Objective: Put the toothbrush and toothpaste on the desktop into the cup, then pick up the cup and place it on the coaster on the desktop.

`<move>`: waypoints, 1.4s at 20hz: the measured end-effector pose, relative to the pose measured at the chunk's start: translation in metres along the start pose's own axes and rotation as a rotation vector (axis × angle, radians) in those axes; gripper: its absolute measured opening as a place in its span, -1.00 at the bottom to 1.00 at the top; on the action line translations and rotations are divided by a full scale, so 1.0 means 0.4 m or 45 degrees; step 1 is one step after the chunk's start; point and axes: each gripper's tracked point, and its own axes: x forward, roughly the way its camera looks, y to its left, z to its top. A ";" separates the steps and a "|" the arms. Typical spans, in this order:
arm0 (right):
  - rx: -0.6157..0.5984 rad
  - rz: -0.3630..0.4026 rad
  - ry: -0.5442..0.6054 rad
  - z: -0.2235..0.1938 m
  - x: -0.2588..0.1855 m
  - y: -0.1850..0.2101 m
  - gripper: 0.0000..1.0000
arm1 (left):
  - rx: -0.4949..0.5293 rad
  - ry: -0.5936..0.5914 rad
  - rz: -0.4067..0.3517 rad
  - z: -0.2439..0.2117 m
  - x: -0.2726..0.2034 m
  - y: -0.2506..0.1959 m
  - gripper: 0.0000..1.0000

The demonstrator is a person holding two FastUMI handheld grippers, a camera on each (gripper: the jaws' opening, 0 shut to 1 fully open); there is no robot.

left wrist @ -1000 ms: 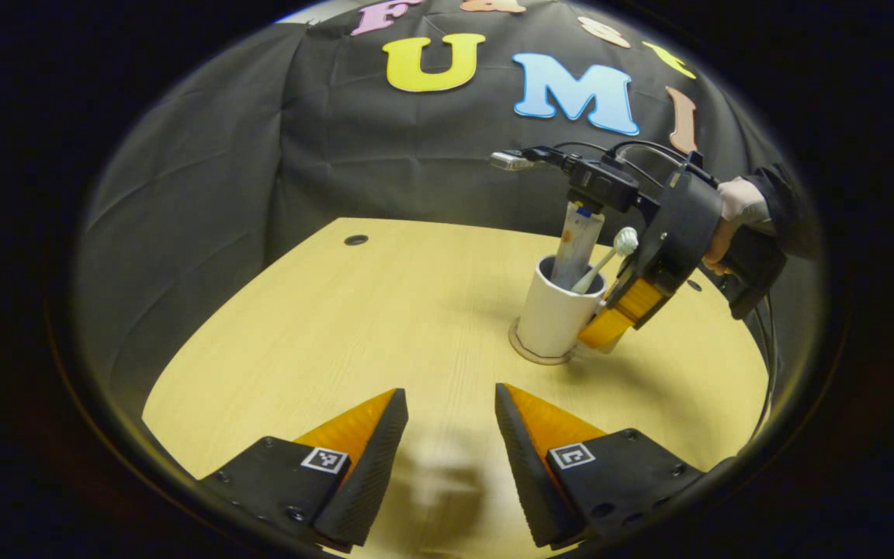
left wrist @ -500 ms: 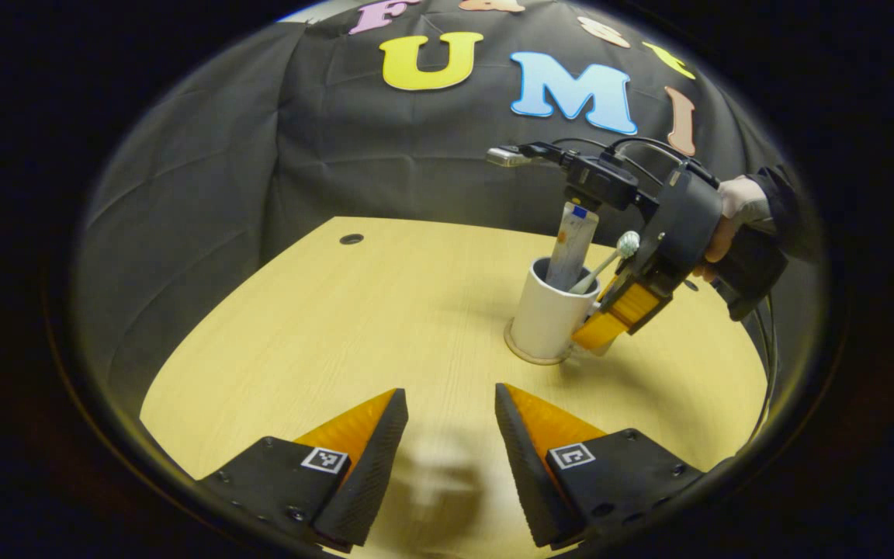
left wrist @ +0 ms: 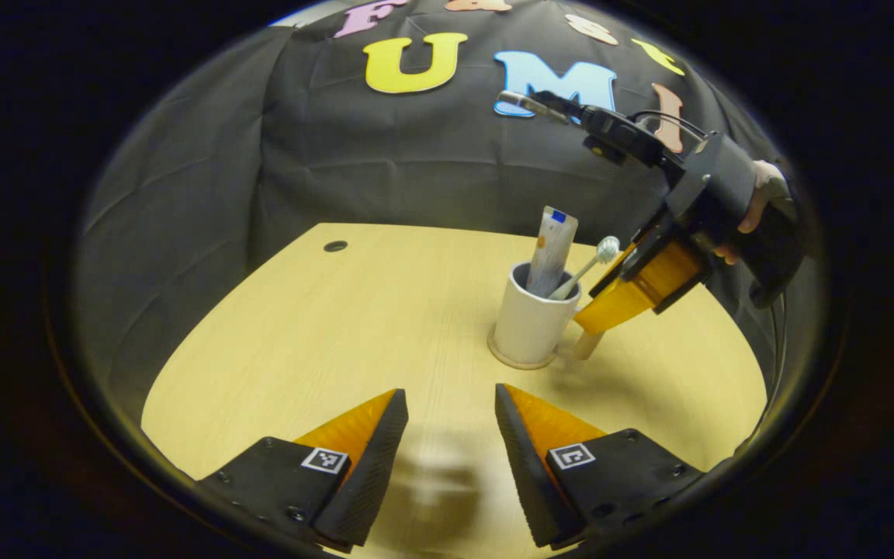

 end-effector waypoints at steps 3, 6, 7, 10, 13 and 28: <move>0.061 -0.041 -0.073 -0.019 -0.050 -0.021 0.20 | 0.027 -0.020 -0.025 0.031 0.005 -0.021 0.59; 0.149 -0.085 -0.139 -0.063 -0.089 -0.042 0.19 | 0.048 -0.052 -0.055 0.075 -0.004 -0.046 0.59; 0.178 -0.102 -0.159 -0.077 -0.099 -0.051 0.19 | 0.055 -0.064 -0.065 0.094 -0.007 -0.053 0.58; 0.262 -0.171 -0.225 -0.114 -0.148 -0.075 0.19 | 0.081 -0.108 -0.084 0.150 -0.014 -0.075 0.58; 0.394 -0.230 -0.357 -0.142 -0.199 -0.089 0.19 | 0.121 -0.184 -0.101 0.241 -0.038 -0.101 0.58; 0.664 -0.684 -1.110 -0.120 -0.609 -0.124 0.19 | 0.110 -0.639 -0.203 0.605 -0.284 -0.268 0.56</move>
